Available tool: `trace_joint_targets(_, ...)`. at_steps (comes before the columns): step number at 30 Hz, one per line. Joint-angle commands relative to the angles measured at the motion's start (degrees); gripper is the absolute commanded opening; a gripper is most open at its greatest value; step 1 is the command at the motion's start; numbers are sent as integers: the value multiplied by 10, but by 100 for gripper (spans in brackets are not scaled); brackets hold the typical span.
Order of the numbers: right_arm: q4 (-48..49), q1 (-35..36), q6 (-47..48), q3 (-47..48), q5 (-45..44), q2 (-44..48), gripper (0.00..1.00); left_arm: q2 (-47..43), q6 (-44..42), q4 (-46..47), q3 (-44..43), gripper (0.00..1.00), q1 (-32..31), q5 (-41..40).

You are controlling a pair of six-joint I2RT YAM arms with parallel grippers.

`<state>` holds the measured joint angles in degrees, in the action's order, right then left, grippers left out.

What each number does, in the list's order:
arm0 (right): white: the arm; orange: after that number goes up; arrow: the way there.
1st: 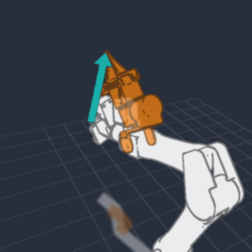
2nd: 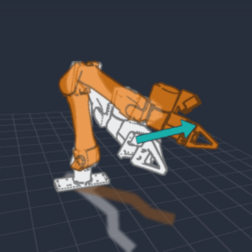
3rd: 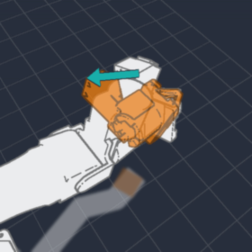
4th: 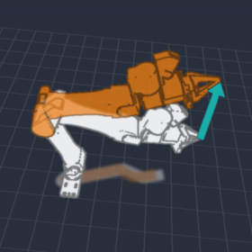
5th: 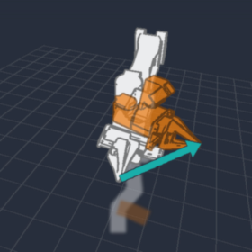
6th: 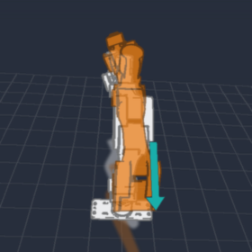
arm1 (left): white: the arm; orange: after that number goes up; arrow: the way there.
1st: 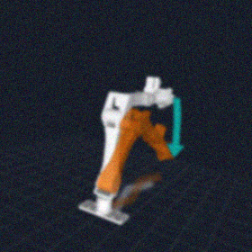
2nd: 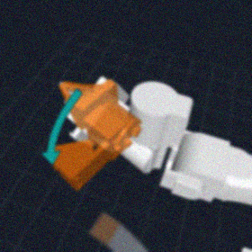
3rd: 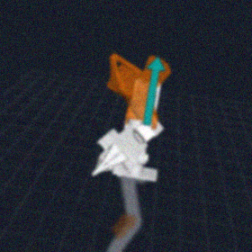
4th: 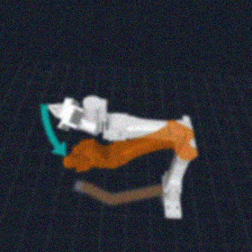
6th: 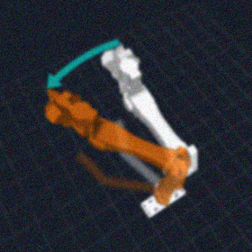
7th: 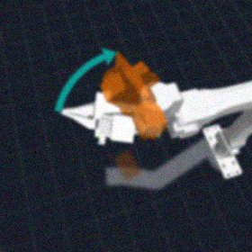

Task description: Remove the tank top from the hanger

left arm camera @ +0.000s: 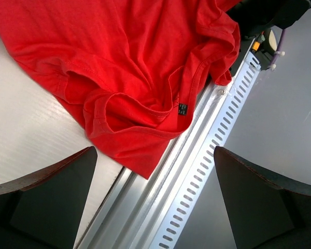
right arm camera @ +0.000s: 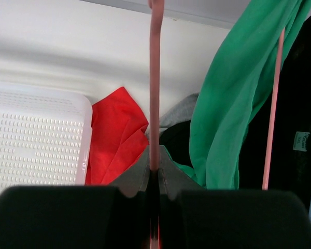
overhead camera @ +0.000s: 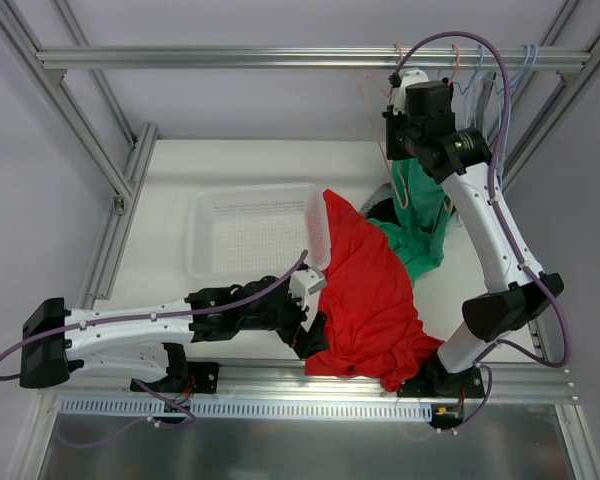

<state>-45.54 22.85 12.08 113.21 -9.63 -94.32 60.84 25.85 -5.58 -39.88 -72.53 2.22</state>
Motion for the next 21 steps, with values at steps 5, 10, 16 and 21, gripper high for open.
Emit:
trace_joint_targets(5,-11,-4,-14,-20,35,70,76,46,-19,5,-67,99,-9,-66)
trace_joint_targets(10,-46,-4,-15,-50,49,171,99,138,-31,4,-137,99,-9,-109)
trace_joint_targets(16,-64,-4,-26,-216,-22,378,100,317,-25,-42,-308,99,-7,-179)
trace_joint_targets(21,-74,-4,-44,-314,-29,559,100,451,6,-115,-422,99,-7,-196)
